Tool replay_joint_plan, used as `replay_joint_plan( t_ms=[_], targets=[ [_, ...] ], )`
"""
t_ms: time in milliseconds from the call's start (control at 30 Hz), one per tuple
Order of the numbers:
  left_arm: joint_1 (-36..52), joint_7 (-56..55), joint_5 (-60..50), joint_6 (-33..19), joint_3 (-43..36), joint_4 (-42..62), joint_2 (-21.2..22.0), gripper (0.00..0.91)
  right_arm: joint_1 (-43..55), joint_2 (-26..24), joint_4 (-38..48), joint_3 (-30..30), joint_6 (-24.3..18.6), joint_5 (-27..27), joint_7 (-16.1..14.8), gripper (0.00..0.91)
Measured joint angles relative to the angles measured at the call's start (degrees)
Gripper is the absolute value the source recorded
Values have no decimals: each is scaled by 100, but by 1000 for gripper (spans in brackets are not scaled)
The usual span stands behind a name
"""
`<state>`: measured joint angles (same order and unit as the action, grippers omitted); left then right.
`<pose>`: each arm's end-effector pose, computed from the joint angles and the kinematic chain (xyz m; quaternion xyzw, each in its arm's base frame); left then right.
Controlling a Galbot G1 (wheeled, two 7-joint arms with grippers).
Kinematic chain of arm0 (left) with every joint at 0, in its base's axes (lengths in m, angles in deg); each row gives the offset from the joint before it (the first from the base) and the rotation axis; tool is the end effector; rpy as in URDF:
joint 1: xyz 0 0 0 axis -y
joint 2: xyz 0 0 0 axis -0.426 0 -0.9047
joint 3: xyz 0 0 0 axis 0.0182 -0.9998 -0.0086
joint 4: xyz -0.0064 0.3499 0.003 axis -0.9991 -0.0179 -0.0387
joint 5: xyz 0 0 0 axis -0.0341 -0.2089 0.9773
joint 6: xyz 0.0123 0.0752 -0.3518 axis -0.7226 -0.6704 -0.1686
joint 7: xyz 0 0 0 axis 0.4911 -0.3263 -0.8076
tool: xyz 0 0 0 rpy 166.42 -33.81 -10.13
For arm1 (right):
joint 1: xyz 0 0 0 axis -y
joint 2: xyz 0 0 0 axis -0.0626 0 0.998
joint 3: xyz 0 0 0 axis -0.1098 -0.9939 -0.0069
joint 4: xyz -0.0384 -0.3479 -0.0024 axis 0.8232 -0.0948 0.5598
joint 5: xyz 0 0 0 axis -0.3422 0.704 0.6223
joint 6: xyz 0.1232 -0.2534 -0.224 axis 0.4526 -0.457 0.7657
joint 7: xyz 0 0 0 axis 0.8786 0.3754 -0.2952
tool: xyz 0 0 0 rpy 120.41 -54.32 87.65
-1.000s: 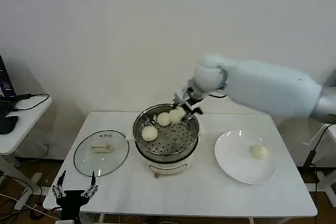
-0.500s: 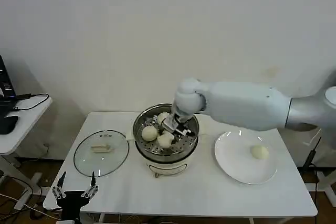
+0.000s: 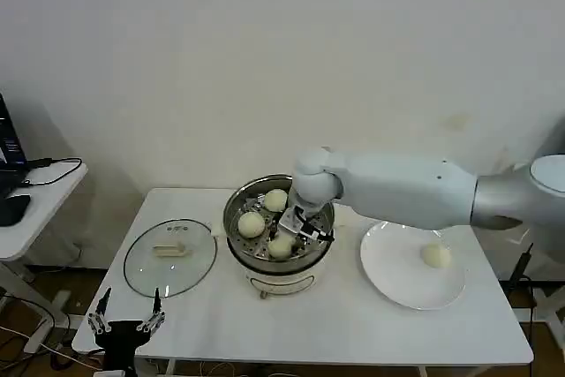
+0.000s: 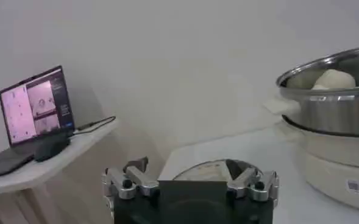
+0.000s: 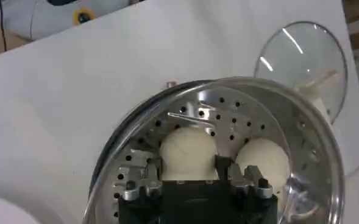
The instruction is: Take steamed baozi put them in steamer then cover it.
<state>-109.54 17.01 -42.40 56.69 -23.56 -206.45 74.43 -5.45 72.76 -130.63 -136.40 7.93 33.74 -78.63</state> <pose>0.1183 0.0553 -0.2828 0.1016 -0.9764 -0.1577 0.1074 0.4980 0.1556 -0.1142 0.6581 -0.2518 0.7069 0.0607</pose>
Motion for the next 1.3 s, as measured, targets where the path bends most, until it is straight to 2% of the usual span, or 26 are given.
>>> replay_joint_plan(
  t_ms=[233,267,300,333,867,1300],
  targets=[
    [17,1,2,-1,0,4,-8,907,-50,41,105,-5,-70,60,6,584],
    [17,1,2,-1,0,3,-7,907,-55,44,110,-5,-75,68,5,615],
    [19,1,2,-1,-2,2,-6,907,-60,47,112,-5,-78,77,5,887],
    [20,1,2,-1,-6,0,-3,907,-67,48,113,-5,-79,81,8,907],
    [41,5,-4,5,-40,-12,0,907,120,10,116,8,-68,54,70,907],
    [156,18,70,57,-44,0,-140,907,622,-292,160,276,177,-271,150,907]
  ],
)
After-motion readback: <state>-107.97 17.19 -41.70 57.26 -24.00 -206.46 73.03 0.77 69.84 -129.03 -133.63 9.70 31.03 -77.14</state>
